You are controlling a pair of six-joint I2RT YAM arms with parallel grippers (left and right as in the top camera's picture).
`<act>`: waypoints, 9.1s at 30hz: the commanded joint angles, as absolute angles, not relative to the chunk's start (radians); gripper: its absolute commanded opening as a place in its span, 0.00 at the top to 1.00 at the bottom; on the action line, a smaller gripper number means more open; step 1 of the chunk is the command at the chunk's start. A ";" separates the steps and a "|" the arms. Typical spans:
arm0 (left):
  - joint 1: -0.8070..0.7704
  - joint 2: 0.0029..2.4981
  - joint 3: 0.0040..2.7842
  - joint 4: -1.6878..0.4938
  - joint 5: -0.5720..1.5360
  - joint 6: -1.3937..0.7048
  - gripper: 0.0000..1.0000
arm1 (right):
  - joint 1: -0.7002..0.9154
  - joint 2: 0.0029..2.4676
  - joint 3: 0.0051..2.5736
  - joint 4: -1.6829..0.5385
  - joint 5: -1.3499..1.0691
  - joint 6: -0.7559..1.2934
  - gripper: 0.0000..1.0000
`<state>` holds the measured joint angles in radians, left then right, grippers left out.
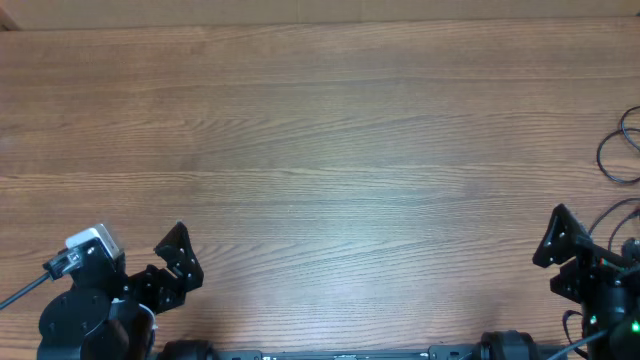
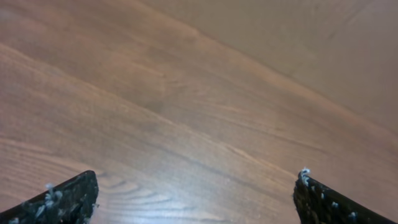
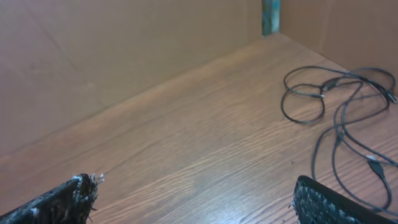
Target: Untangle cables
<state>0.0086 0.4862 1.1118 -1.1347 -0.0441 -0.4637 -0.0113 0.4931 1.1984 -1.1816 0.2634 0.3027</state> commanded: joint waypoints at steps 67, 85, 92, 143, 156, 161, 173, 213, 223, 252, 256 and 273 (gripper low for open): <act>0.052 0.003 0.282 0.097 -0.367 -0.636 0.00 | -0.006 0.494 1.178 -1.248 0.298 0.314 0.00; 0.029 0.003 0.043 0.270 -0.362 -0.635 0.00 | -0.006 0.494 1.178 -1.248 0.298 0.314 0.00; 0.027 0.003 0.005 0.300 -0.363 -0.589 0.01 | -0.006 0.494 1.178 -1.248 0.298 0.314 0.00; 0.027 0.004 0.005 -0.049 -0.340 -0.347 0.01 | -0.006 0.494 1.178 -1.248 0.298 0.314 0.00; 0.027 0.004 0.005 -0.049 -0.340 -0.347 0.00 | -0.002 0.472 1.176 -1.252 0.298 0.314 0.00; 0.027 0.004 0.005 -0.049 -0.340 -0.347 0.01 | 0.050 0.384 1.085 -1.129 0.316 0.307 0.00; 0.027 0.004 0.005 -0.049 -0.340 -0.347 0.01 | 0.098 0.076 0.412 -0.217 0.188 0.307 0.00; 0.027 0.004 0.005 -0.049 -0.340 -0.347 0.00 | 0.055 0.002 0.008 0.081 0.071 -0.151 0.00; 0.027 0.004 0.005 -0.049 -0.340 -0.347 0.00 | 0.055 0.002 0.008 -0.081 0.043 -0.125 0.00; 0.027 0.004 0.005 -0.049 -0.340 -0.347 0.01 | 0.055 0.003 0.008 -0.081 0.042 -0.007 0.00; 0.027 0.004 0.005 -0.049 -0.340 -0.347 0.00 | 0.055 0.003 0.008 -0.081 0.042 -0.007 0.00; 0.027 0.004 0.005 -0.049 -0.340 -0.347 0.00 | 0.055 0.003 0.008 -0.081 0.042 -0.007 0.00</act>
